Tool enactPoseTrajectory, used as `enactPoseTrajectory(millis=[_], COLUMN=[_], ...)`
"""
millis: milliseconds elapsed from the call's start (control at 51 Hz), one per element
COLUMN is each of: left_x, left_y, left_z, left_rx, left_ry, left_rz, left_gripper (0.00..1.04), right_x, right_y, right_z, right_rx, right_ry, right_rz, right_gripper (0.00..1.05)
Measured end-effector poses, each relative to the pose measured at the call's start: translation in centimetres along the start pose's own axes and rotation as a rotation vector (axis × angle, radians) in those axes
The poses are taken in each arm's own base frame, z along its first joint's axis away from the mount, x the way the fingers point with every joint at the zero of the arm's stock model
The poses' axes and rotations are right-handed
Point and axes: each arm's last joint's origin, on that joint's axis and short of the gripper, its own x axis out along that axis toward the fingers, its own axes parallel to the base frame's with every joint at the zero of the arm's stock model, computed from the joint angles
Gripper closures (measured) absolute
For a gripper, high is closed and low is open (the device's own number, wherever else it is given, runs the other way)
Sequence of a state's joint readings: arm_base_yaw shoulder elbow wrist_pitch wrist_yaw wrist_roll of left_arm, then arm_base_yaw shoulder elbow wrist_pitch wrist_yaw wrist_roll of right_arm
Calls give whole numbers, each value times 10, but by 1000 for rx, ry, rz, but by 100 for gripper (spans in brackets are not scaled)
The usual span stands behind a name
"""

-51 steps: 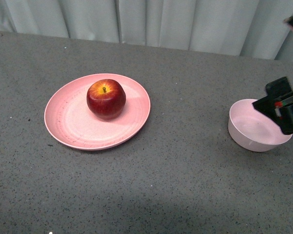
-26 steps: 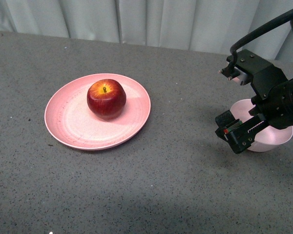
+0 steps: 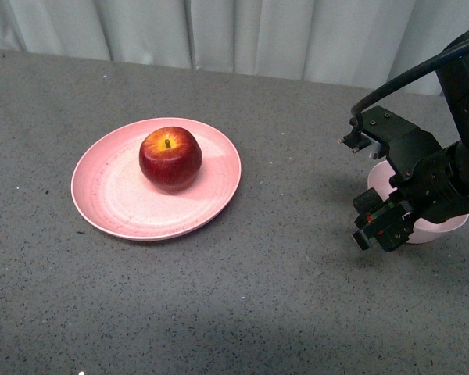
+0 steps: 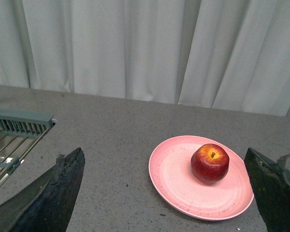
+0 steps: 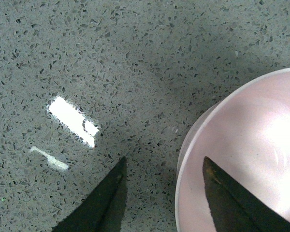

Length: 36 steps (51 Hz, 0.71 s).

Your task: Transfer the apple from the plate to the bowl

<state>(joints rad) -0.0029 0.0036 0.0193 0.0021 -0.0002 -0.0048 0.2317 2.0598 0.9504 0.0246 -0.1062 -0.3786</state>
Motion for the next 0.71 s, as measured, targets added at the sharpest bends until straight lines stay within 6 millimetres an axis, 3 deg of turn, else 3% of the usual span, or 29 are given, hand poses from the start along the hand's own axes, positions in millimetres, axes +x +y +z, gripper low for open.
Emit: enactPoseTrajectory(millis=[333, 510, 706], left_x=[0, 0, 0], left_y=[0, 0, 0], left_z=[0, 0, 0], left_rx=[0, 0, 0], left_ry=[0, 0, 0], left_rz=[0, 0, 0], left_gripper=[7, 7, 7], right_x=[1, -10, -23], right_y=[1, 8, 39], right_z=[0, 11, 43], right_rx=[-40, -93, -183], right_ry=[3, -45, -136], right_rz=[-11, 16, 100], right_gripper=[103, 104, 104])
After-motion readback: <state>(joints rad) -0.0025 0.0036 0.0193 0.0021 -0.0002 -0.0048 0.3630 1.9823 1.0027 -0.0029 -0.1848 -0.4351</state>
